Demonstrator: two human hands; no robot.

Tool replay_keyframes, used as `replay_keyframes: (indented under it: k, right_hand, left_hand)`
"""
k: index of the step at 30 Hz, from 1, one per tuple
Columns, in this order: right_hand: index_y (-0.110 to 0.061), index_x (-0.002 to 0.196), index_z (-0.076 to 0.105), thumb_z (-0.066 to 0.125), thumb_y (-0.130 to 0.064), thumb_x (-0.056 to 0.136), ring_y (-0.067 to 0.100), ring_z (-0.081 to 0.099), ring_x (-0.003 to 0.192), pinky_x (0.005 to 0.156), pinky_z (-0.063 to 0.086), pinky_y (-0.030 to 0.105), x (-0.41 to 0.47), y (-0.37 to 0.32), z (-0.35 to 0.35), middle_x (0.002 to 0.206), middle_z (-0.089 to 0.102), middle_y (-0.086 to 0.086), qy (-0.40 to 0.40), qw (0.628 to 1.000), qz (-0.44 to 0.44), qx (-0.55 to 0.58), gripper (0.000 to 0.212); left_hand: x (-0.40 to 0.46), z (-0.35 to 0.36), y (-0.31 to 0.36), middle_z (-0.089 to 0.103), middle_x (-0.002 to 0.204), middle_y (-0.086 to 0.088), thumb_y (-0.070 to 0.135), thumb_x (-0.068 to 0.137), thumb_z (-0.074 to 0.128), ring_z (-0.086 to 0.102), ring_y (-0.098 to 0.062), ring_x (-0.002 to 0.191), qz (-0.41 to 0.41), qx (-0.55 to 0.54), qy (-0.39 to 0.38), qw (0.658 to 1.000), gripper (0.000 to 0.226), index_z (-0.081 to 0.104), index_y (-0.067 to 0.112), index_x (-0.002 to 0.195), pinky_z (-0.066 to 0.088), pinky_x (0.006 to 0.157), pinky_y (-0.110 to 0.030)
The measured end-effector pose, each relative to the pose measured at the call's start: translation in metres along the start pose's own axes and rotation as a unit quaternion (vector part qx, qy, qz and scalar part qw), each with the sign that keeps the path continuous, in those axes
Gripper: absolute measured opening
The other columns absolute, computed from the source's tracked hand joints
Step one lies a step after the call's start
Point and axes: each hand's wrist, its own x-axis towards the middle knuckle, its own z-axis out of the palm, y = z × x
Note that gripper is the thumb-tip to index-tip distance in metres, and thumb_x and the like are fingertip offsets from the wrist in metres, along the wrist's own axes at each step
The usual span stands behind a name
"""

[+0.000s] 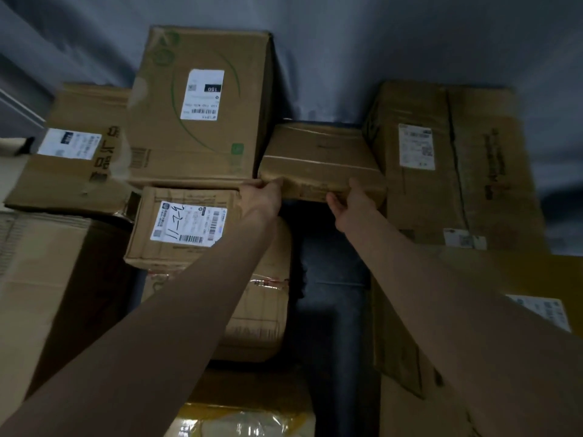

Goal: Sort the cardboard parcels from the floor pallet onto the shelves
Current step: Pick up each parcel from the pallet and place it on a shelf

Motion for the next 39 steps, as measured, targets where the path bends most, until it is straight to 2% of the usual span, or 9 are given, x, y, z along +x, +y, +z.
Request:
replay_keyframes:
  k: [4, 7, 11, 17, 21, 26, 29, 33, 39]
  right_hand:
    - [-0.012, 0.140, 0.055, 0.060, -0.016, 0.101, 0.015, 0.070, 0.096, 0.100, 0.051, 0.031, 0.014, 0.016, -0.008, 0.124, 0.066, 0.006, -0.025, 0.999, -0.011, -0.017, 0.040]
    - [-0.012, 0.139, 0.056, 0.067, -0.014, 0.097, 0.019, 0.065, 0.115, 0.107, 0.047, 0.031, 0.014, 0.031, -0.020, 0.137, 0.058, 0.010, -0.011, 1.000, 0.000, -0.011, 0.044]
    - [-0.011, 0.148, 0.046, 0.068, -0.013, 0.096, 0.025, 0.058, 0.120, 0.105, 0.051, 0.033, 0.001, 0.044, -0.032, 0.146, 0.048, 0.016, -0.039, 0.998, 0.001, -0.055, 0.056]
    - [-0.010, 0.135, 0.053, 0.058, -0.009, 0.101, 0.026, 0.058, 0.116, 0.100, 0.054, 0.040, -0.062, 0.049, -0.038, 0.120, 0.056, 0.008, -0.091, 0.968, -0.050, -0.231, 0.034]
    - [-0.015, 0.120, 0.058, 0.061, -0.007, 0.098, 0.019, 0.062, 0.097, 0.077, 0.060, 0.032, -0.147, 0.044, -0.036, 0.109, 0.060, 0.006, -0.108, 0.930, -0.090, -0.339, 0.023]
    - [-0.018, 0.133, 0.056, 0.066, -0.007, 0.094, 0.021, 0.064, 0.102, 0.093, 0.059, 0.045, -0.283, 0.037, -0.026, 0.118, 0.062, 0.006, -0.124, 0.863, -0.164, -0.462, 0.042]
    - [-0.016, 0.129, 0.057, 0.068, -0.006, 0.091, 0.025, 0.062, 0.113, 0.099, 0.055, 0.048, -0.371, 0.035, -0.022, 0.114, 0.061, 0.003, -0.147, 0.821, -0.231, -0.502, 0.040]
    - [-0.018, 0.127, 0.055, 0.071, -0.006, 0.090, 0.014, 0.061, 0.093, 0.083, 0.060, 0.038, -0.487, 0.035, -0.021, 0.096, 0.054, -0.008, -0.173, 0.796, -0.274, -0.511, 0.042]
    - [-0.022, 0.139, 0.051, 0.066, -0.003, 0.093, 0.023, 0.060, 0.107, 0.073, 0.061, 0.034, -0.639, 0.027, 0.003, 0.126, 0.053, 0.008, -0.180, 0.736, -0.337, -0.559, 0.052]
  left_hand:
    - [0.003, -0.001, -0.025, 0.059, 0.132, -0.030, 0.006, 0.093, 0.054, 0.060, -0.043, 0.118, 0.008, 0.013, -0.023, 1.000, 0.043, 0.054, 0.001, 0.136, 0.050, 0.101, -0.050]
    - [-0.002, -0.011, -0.043, 0.061, 0.098, -0.013, 0.004, 0.095, 0.050, 0.061, -0.020, 0.079, -0.002, 0.018, -0.041, 0.999, 0.037, 0.059, 0.004, 0.131, 0.051, 0.074, -0.026]
    - [-0.015, -0.023, -0.051, 0.061, 0.108, -0.008, 0.006, 0.096, 0.055, 0.060, -0.024, 0.103, -0.016, 0.023, -0.052, 0.998, 0.027, 0.063, 0.014, 0.120, 0.051, 0.096, -0.032]
    - [-0.068, -0.057, -0.024, 0.059, 0.083, 0.002, 0.010, 0.102, 0.048, 0.053, -0.010, 0.065, -0.005, 0.088, -0.121, 0.989, 0.028, 0.062, 0.009, 0.126, 0.044, 0.046, -0.015]
    - [-0.117, -0.102, 0.023, 0.062, 0.096, -0.005, 0.002, 0.096, 0.054, 0.059, -0.018, 0.081, 0.043, 0.173, -0.158, 0.971, 0.026, 0.064, 0.006, 0.120, 0.047, 0.060, -0.023]
    - [-0.195, -0.167, 0.101, 0.067, 0.111, -0.009, 0.007, 0.092, 0.067, 0.060, -0.019, 0.096, 0.090, 0.230, -0.173, 0.953, 0.028, 0.066, 0.011, 0.119, 0.052, 0.086, -0.026]
    - [-0.246, -0.218, 0.145, 0.062, 0.102, -0.001, 0.003, 0.093, 0.066, 0.059, -0.014, 0.090, 0.164, 0.307, -0.211, 0.913, 0.026, 0.065, 0.008, 0.118, 0.044, 0.066, -0.002]
    - [-0.316, -0.291, 0.201, 0.060, 0.111, -0.004, 0.013, 0.091, 0.072, 0.058, -0.018, 0.105, 0.194, 0.355, -0.229, 0.885, 0.030, 0.063, 0.009, 0.120, 0.046, 0.082, -0.026]
    - [-0.409, -0.390, 0.290, 0.062, 0.126, -0.012, 0.002, 0.092, 0.067, 0.059, -0.031, 0.122, 0.266, 0.400, -0.221, 0.849, 0.039, 0.059, 0.005, 0.130, 0.049, 0.097, -0.032]
